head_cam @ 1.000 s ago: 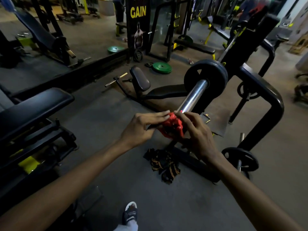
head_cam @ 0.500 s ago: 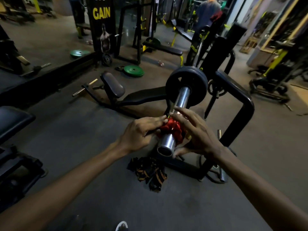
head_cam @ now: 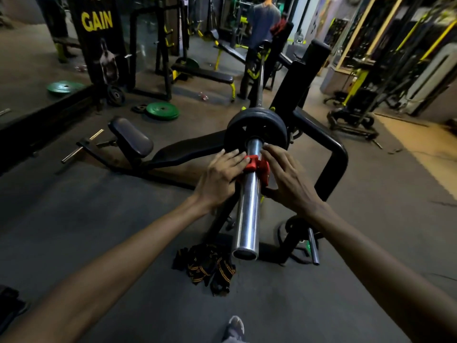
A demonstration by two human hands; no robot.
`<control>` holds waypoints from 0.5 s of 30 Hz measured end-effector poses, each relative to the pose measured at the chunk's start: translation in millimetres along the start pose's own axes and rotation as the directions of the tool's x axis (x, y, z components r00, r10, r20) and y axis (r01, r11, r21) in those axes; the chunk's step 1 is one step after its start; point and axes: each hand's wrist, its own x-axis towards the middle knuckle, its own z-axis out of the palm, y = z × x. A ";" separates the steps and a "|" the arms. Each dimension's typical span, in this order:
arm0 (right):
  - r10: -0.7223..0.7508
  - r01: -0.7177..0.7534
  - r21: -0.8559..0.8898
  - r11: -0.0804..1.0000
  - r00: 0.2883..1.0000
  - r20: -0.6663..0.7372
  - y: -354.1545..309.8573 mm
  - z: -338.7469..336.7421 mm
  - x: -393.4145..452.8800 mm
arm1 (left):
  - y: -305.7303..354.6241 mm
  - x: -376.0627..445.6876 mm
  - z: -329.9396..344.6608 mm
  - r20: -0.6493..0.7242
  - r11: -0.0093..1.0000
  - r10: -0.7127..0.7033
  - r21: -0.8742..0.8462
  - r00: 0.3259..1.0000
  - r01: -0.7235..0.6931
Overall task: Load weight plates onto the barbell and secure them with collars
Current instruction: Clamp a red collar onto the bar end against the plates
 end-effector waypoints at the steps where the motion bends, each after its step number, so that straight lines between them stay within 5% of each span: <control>1: 0.023 -0.023 -0.013 1.000 1.000 -0.011 4.5 4.8 4.3 | -5.7 7.7 5.4 0.001 0.998 0.026 0.050 1.000 -0.026; 8: 0.109 -0.126 -0.142 0.982 0.987 -0.121 31.2 36.5 34.9 | -46.7 54.5 35.7 -0.036 0.919 0.255 0.318 0.966 -0.231; 15: -0.058 0.018 -0.258 0.966 0.987 -0.147 62.9 65.1 48.8 | -59.8 82.2 41.7 0.069 0.846 0.332 0.420 0.941 -0.329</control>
